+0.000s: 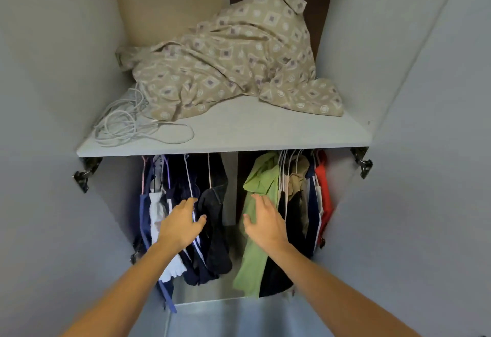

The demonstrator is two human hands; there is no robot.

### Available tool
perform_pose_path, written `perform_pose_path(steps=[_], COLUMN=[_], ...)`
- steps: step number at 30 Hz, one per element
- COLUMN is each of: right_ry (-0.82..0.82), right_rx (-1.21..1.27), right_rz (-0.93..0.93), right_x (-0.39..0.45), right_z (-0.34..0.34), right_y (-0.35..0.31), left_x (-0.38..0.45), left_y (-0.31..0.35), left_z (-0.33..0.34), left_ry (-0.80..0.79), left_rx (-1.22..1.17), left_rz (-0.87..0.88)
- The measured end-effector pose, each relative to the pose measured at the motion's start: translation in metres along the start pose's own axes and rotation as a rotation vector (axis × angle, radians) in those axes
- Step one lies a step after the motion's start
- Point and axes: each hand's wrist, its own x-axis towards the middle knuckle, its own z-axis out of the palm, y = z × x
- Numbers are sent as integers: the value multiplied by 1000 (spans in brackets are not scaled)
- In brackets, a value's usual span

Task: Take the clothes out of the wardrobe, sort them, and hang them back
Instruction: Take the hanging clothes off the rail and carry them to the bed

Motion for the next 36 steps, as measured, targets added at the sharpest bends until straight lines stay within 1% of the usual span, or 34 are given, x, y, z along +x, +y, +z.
perform_pose_path(steps=[7, 11, 15, 17, 21, 23, 29, 33, 36], right_ry=[-48, -62, -104, -119, -141, -144, -123, -80, -50], right_rx=[-46, -61, -80, -106, -113, -109, -125, -130, -74], right_rz=[180, 242, 328, 360, 397, 403, 400, 365, 397], right_x=[53, 70, 82, 85, 94, 99, 112, 120, 127], right_z=[26, 40, 49, 53, 56, 58, 63, 67, 68], right_y=[16, 25, 40, 49, 63, 68, 77, 80, 83], left_x=[88, 116, 130, 131, 130, 130, 130, 134, 137], left_y=[-25, -29, -26, -23, -14, -8, 7, 15, 26], left_z=[26, 38, 49, 51, 56, 59, 71, 79, 86], left_ry=[-176, -222, -286, -266, -166, -181, -264, -252, -229], left_rx=[-84, -119, -67, -58, -85, -106, -132, -99, -106], left_rz=[-28, -66, -92, -97, -72, -82, -177, -304, -384])
